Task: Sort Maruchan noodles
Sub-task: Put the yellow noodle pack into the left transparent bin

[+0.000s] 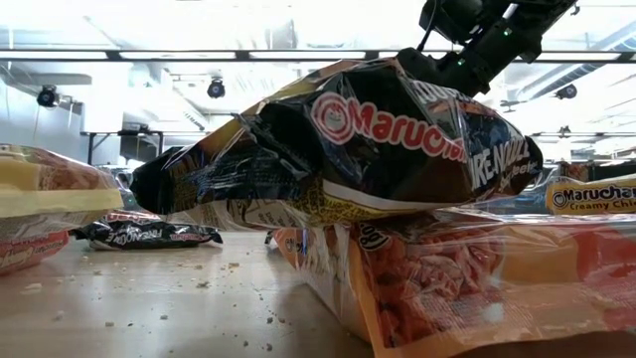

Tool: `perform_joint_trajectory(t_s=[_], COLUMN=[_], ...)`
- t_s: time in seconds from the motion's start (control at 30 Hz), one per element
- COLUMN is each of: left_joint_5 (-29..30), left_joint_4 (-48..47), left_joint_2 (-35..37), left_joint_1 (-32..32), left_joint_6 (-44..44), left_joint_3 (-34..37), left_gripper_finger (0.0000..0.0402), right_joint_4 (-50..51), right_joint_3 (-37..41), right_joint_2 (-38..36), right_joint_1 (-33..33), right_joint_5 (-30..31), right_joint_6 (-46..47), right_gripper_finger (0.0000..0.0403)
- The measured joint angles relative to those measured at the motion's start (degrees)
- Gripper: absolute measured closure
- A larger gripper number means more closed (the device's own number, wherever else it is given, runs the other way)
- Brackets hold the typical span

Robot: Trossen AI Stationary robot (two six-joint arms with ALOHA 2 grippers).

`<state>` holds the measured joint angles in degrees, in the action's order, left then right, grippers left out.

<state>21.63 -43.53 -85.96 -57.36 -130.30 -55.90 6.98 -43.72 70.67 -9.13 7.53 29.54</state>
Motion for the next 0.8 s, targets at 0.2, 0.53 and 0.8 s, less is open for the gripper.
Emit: perform_joint_trajectory(t_s=[0.2, 0.53, 0.8], left_joint_5=[0.30, 7.76, 7.54], left_joint_4=[5.50, 18.08, 18.51], left_joint_2=[0.17, 3.13, 4.42], left_joint_1=[0.02, 0.01, -0.08], left_joint_6=[0.83, 2.30, 3.82], left_joint_3=[4.11, 13.60, 15.71], left_gripper_finger=[0.0077, 0.0096, 0.0184], right_joint_4=[0.00, 0.00, 0.00], right_joint_3=[0.00, 0.00, 0.00], right_joint_2=[0.00, 0.00, 0.00], right_joint_1=[0.00, 0.00, -0.01], right_joint_5=[0.00, 0.01, 0.00], right_joint_6=[0.00, 0.00, 0.00], right_gripper_finger=[0.0188, 0.0188, 0.0188])
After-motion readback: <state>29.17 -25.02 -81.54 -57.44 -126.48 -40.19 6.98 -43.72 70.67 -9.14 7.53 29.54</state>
